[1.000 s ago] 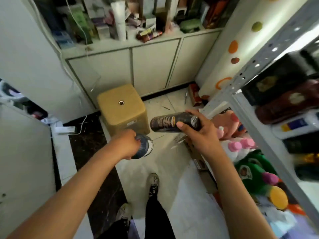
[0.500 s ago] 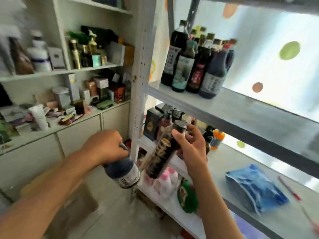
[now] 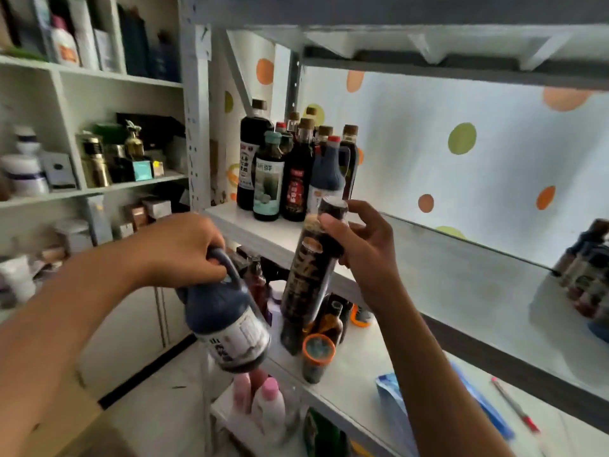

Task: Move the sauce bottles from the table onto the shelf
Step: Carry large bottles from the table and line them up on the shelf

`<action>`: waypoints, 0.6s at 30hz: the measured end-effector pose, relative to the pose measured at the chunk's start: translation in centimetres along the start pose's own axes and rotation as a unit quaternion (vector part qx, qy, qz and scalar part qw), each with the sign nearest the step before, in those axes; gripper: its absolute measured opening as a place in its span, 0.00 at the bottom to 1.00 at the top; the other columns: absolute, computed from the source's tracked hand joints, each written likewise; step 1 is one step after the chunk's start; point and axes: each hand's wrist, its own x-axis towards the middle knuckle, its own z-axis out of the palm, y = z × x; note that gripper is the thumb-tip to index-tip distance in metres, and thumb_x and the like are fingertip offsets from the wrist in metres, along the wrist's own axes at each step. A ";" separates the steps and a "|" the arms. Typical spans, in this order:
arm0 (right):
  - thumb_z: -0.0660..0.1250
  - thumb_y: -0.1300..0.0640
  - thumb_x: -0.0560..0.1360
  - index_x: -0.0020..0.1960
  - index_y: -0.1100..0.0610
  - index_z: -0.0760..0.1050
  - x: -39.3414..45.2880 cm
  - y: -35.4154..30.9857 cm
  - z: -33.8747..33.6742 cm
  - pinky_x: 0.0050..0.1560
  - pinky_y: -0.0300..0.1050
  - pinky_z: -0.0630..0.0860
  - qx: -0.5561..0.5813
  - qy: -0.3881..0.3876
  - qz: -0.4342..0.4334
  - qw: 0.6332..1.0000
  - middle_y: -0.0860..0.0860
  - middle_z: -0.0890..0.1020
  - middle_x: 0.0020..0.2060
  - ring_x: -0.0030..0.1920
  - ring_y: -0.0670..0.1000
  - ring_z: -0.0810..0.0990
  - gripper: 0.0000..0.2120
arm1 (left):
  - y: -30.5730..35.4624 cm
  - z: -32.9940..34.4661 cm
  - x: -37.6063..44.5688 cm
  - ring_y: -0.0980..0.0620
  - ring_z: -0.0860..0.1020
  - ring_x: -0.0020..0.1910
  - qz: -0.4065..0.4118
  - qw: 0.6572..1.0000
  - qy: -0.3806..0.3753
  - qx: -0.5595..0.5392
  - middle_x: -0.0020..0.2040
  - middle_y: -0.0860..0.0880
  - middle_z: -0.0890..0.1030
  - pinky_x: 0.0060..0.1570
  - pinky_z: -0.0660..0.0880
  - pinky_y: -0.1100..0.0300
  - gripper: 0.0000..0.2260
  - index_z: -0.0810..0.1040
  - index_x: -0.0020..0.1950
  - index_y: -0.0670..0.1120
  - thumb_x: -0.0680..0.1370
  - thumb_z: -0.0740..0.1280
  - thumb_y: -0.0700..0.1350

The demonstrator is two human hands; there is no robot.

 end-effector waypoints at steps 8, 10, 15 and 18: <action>0.73 0.57 0.76 0.57 0.59 0.77 6.6 -1.5 0.5 0.35 0.43 0.80 -0.052 0.013 -0.036 0.998 0.57 0.86 0.41 0.37 0.50 0.86 0.12 | -0.7 -5.4 4.2 0.54 0.77 0.32 -0.012 0.998 0.057 0.015 0.29 0.52 0.78 0.33 0.73 0.56 0.09 0.78 0.29 0.50 0.69 0.73 0.46; 0.73 0.54 0.75 0.57 0.56 0.77 8.9 -1.5 1.1 0.46 0.56 0.84 -0.075 0.020 -0.044 0.996 0.55 0.86 0.44 0.44 0.55 0.87 0.13 | -1.1 -6.4 5.1 0.54 0.77 0.32 -0.004 0.997 0.073 0.037 0.28 0.52 0.78 0.33 0.74 0.55 0.09 0.77 0.29 0.50 0.69 0.72 0.46; 0.72 0.37 0.67 0.52 0.44 0.76 14.2 0.0 3.4 0.51 0.62 0.82 -0.130 0.038 -0.039 0.990 0.51 0.85 0.49 0.49 0.54 0.85 0.18 | -2.7 -7.7 7.7 0.54 0.75 0.32 0.014 0.983 0.143 0.115 0.29 0.53 0.76 0.32 0.69 0.58 0.10 0.75 0.29 0.52 0.70 0.71 0.49; 0.70 0.39 0.71 0.55 0.44 0.74 16.2 1.9 4.7 0.49 0.58 0.83 -0.177 0.029 -0.036 0.983 0.47 0.84 0.46 0.46 0.51 0.84 0.16 | -4.3 -7.5 9.3 0.52 0.75 0.34 0.037 0.967 0.190 0.165 0.33 0.52 0.76 0.34 0.72 0.57 0.08 0.77 0.33 0.51 0.71 0.68 0.51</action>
